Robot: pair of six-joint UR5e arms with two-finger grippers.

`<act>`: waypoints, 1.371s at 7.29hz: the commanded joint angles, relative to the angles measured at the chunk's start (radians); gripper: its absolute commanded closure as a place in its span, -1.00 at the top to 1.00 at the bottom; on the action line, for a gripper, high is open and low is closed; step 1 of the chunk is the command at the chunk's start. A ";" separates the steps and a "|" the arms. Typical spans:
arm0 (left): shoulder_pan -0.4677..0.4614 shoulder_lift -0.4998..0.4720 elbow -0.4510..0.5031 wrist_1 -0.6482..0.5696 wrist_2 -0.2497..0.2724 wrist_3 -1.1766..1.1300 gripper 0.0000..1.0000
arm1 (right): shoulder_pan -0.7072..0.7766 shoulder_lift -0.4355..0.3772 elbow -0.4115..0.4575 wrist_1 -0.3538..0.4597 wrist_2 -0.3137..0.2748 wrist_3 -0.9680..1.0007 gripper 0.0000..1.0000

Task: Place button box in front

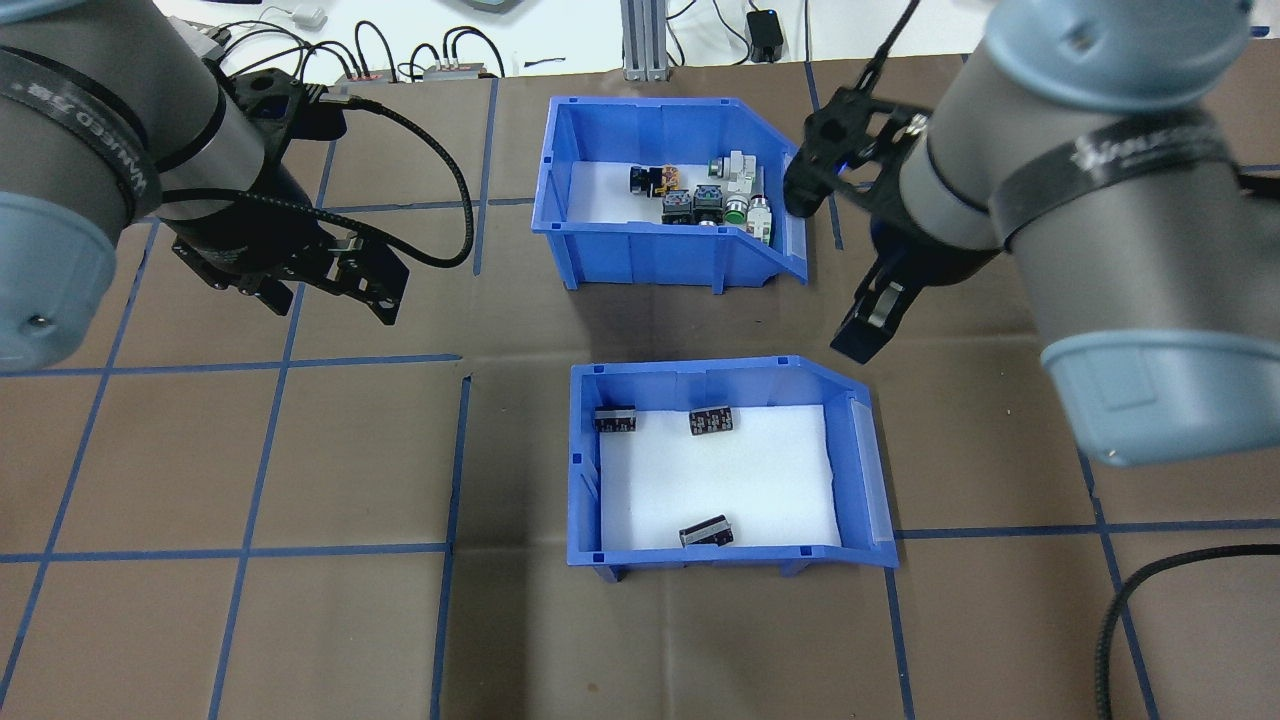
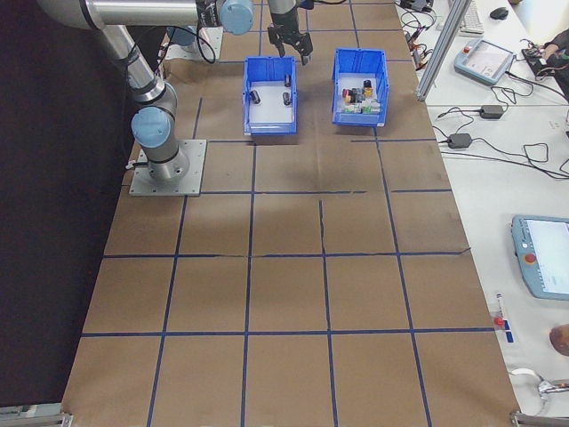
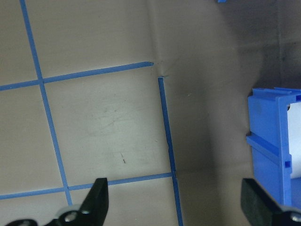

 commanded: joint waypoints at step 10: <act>0.000 0.010 -0.005 -0.004 0.004 0.001 1.00 | -0.051 0.195 -0.233 0.304 -0.034 0.741 1.00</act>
